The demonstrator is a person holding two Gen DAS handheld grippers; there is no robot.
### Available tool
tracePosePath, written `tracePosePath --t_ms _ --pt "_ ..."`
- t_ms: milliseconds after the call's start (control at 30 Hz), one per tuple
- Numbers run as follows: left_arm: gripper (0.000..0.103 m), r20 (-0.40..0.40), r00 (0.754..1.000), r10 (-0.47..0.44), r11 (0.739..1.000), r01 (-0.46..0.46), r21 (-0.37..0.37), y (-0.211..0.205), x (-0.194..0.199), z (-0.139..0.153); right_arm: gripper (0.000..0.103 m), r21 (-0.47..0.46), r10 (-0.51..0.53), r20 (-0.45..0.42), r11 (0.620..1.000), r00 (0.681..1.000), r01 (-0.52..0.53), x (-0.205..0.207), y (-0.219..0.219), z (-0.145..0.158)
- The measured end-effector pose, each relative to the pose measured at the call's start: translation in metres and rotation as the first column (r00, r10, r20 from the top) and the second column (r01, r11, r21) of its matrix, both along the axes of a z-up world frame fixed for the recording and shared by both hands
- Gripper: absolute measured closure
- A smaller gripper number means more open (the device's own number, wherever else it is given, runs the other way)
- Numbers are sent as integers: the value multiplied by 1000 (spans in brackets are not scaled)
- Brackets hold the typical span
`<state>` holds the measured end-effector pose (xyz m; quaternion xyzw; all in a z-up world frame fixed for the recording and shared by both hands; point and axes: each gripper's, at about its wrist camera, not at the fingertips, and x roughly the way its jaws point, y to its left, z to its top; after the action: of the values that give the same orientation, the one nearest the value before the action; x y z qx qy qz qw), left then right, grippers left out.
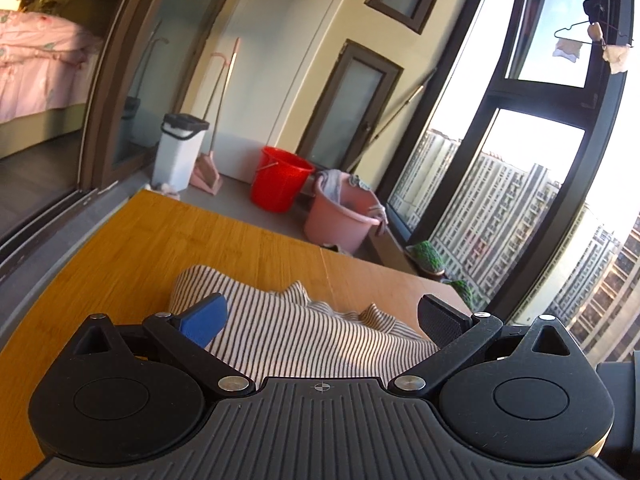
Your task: Fold clothes
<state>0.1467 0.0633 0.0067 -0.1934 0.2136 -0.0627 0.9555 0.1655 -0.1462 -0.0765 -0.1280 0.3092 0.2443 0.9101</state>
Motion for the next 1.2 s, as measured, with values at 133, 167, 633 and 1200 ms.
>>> tracePosePath --t_ms 133,167,633,1200 --pt "0 7 1000 6 1000 -5 -25 5 2 -4 0 -6 0 4 1000 1000 0 12 -2 -6" --pt "0 6 1000 2 999 -2 -39 7 3 -5 0 -8 0 5 1000 1000 0 17 -2 -7" --pt "0 -19 1000 -21 994 19 -109 20 6 -17 0 -26 0 21 1000 1000 1 43 -3 11" --pt "0 -20 1000 -11 997 10 -70 17 -5 -12 0 -31 0 31 1000 1000 1 33 9 45"
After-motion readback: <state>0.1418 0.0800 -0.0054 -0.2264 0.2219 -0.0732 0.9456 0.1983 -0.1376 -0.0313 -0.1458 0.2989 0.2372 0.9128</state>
